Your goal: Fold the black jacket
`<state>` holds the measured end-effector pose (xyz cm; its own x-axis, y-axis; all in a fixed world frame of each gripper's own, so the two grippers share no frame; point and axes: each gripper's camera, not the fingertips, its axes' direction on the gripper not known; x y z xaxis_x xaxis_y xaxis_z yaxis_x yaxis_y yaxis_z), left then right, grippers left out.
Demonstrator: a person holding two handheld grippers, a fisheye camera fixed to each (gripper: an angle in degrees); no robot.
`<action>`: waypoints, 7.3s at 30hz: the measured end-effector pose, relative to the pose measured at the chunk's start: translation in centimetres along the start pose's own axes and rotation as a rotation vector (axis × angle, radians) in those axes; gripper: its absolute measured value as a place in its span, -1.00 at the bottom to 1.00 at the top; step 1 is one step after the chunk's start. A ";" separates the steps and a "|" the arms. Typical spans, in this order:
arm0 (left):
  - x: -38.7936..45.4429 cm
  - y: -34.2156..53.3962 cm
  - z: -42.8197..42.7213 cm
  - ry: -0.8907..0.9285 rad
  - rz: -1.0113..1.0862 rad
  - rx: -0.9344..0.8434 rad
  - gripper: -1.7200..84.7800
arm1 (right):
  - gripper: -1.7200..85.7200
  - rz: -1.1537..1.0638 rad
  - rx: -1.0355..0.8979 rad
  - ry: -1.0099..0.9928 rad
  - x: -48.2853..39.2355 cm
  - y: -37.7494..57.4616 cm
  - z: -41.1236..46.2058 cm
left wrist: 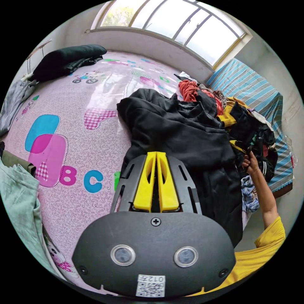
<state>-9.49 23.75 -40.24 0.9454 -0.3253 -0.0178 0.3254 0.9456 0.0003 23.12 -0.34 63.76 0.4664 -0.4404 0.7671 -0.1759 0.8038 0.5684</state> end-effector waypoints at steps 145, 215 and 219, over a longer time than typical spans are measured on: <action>7.5 12.7 -49.8 -0.219 0.157 -0.131 -0.95 | -0.95 -0.540 -0.300 -0.037 -35.8 42.5 -2.8; -13.9 47.6 -57.6 0.119 -0.313 0.017 -0.86 | -0.79 0.102 -0.236 -0.491 0.2 44.2 -37.0; -14.0 48.2 -56.5 0.127 -0.307 0.003 -0.83 | -0.79 0.099 -0.239 -0.478 0.8 44.1 -38.4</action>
<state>-7.94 74.22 -96.51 0.7938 -0.5915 -0.1418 0.5950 0.8035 -0.0209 49.04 50.13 78.01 0.0018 -0.4460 0.8951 0.0291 0.8947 0.4457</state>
